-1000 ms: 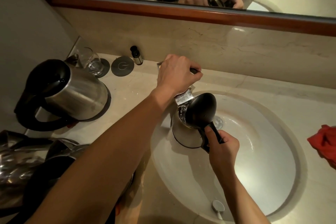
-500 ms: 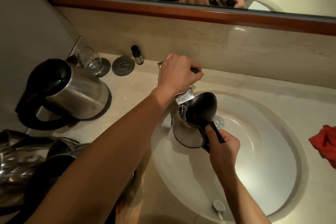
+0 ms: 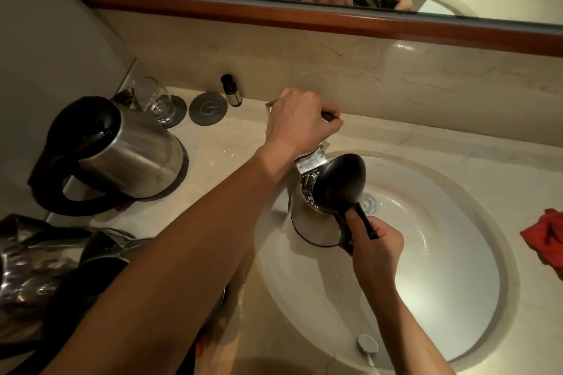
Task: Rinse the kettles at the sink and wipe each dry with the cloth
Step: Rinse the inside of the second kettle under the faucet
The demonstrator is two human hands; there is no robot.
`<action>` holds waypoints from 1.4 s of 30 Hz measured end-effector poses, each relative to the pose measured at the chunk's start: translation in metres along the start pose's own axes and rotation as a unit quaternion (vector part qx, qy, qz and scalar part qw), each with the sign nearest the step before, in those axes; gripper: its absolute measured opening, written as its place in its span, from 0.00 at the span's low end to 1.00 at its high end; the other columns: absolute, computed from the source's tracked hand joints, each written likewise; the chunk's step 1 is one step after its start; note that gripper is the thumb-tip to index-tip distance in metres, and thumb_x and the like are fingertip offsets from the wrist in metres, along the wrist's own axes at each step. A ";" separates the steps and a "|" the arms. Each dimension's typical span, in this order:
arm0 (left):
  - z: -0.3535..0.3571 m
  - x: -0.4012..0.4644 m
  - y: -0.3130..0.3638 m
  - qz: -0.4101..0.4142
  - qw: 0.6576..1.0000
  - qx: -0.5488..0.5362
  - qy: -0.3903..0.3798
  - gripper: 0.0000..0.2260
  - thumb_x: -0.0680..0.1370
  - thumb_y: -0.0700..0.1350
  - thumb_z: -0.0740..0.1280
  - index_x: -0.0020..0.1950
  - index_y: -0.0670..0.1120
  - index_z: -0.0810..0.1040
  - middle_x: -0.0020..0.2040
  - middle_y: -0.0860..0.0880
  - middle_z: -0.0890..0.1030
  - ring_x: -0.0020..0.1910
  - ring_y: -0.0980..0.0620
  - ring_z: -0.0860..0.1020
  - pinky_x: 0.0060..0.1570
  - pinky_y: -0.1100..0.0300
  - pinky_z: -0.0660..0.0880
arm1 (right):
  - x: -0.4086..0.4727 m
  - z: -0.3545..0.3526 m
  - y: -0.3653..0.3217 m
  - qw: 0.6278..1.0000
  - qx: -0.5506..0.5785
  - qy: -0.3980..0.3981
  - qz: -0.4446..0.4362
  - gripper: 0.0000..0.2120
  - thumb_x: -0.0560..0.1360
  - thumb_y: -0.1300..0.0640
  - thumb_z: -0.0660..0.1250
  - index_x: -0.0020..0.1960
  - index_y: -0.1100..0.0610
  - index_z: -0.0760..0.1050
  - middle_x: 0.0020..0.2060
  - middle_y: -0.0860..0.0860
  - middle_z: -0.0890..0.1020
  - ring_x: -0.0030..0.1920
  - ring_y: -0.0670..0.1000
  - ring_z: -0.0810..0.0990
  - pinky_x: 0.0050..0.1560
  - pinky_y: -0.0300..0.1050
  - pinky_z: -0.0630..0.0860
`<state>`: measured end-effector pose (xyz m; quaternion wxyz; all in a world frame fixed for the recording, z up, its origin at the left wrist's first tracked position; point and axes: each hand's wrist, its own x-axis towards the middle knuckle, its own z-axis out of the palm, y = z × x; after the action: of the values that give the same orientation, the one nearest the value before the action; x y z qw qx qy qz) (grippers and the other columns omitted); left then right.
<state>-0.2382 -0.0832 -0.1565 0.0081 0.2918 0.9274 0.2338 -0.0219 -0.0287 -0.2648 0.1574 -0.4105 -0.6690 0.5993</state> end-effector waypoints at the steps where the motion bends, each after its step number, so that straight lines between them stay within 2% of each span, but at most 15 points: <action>1: 0.000 0.000 0.000 0.001 1.000 -0.001 0.000 0.09 0.75 0.55 0.68 0.49 0.56 0.86 0.42 0.52 0.86 0.48 0.46 0.79 0.49 0.59 0.64 | 0.000 0.000 0.000 1.000 0.000 0.000 -0.001 0.38 0.67 0.34 0.70 0.34 0.72 0.69 0.29 0.69 0.67 0.30 0.54 0.65 0.35 0.50 0.65; 14: 0.002 0.001 -0.002 -0.002 1.000 -0.011 -0.002 0.09 0.74 0.55 0.68 0.49 0.56 0.86 0.42 0.53 0.86 0.47 0.47 0.80 0.51 0.57 0.71 | 0.000 0.001 0.000 1.000 -0.003 0.003 -0.008 0.36 0.67 0.35 0.69 0.33 0.71 0.69 0.28 0.68 0.67 0.30 0.54 0.65 0.35 0.50 0.64; 24: 0.003 0.001 -0.003 -0.001 1.000 -0.015 0.003 0.09 0.74 0.55 0.68 0.49 0.56 0.87 0.41 0.53 0.86 0.46 0.47 0.80 0.50 0.57 0.70 | 0.001 0.000 0.002 1.000 -0.011 0.003 -0.009 0.36 0.67 0.33 0.68 0.34 0.71 0.72 0.29 0.70 0.71 0.30 0.56 0.67 0.36 0.50 0.66; 32: 0.004 0.001 -0.003 -0.013 1.000 -0.018 -0.007 0.10 0.73 0.57 0.67 0.47 0.58 0.86 0.39 0.53 0.85 0.46 0.46 0.80 0.50 0.54 0.74 | 0.000 0.001 0.001 1.000 -0.006 0.005 -0.006 0.36 0.67 0.34 0.69 0.33 0.70 0.71 0.29 0.69 0.70 0.30 0.56 0.68 0.36 0.50 0.68; 37: 0.004 0.002 -0.003 -0.008 1.000 -0.012 -0.004 0.09 0.74 0.56 0.68 0.48 0.57 0.86 0.41 0.53 0.86 0.47 0.47 0.80 0.51 0.56 0.72 | 0.001 0.001 0.002 1.000 -0.014 0.006 -0.004 0.36 0.67 0.34 0.69 0.35 0.71 0.72 0.29 0.69 0.71 0.29 0.60 0.69 0.33 0.54 0.70; 40: 0.005 0.002 -0.004 -0.004 1.000 -0.008 0.000 0.10 0.74 0.57 0.67 0.48 0.57 0.86 0.40 0.53 0.86 0.47 0.46 0.80 0.52 0.55 0.73 | 0.001 0.001 0.003 1.000 -0.015 0.006 -0.005 0.36 0.67 0.33 0.69 0.35 0.70 0.72 0.30 0.70 0.72 0.30 0.58 0.69 0.36 0.51 0.69; 42: 0.005 0.002 -0.005 -0.005 1.000 -0.004 0.002 0.09 0.74 0.56 0.68 0.48 0.57 0.86 0.41 0.53 0.86 0.47 0.46 0.80 0.50 0.56 0.71 | 0.001 0.001 0.002 1.000 -0.010 0.004 -0.006 0.35 0.67 0.34 0.69 0.34 0.70 0.72 0.29 0.69 0.70 0.30 0.56 0.68 0.36 0.50 0.68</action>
<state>-0.2419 -0.0833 -0.1624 0.0088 0.2869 0.9278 0.2383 -0.0220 -0.0290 -0.2673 0.1592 -0.4108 -0.6767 0.5899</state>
